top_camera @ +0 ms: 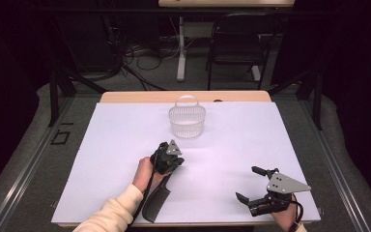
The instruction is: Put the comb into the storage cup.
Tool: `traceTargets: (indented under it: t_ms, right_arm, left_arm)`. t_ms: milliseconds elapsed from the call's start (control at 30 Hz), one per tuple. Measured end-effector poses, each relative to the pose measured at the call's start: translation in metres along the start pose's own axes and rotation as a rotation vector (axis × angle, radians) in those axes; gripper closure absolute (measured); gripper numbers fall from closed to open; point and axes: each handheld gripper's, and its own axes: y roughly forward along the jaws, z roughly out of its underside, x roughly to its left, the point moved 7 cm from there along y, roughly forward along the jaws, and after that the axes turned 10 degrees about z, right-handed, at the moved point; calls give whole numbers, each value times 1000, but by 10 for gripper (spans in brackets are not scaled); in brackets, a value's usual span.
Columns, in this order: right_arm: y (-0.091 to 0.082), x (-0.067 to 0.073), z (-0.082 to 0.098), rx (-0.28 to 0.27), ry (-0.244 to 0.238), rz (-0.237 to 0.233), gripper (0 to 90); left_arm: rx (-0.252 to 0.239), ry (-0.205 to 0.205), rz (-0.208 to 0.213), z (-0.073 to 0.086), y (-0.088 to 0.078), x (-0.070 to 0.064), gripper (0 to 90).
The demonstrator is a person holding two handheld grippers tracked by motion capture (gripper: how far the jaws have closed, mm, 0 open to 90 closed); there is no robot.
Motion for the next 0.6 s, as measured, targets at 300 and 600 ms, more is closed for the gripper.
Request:
traceTargets:
  t_ms: [300,600]
  right_arm:
    - [0,0,0,-3,0,0,1]
    - [0,0,0,-3,0,0,1]
  left_arm:
    - [3,-5,-18,3,-2,5,900]
    - [8,-14,-29,6,-5,9,900]
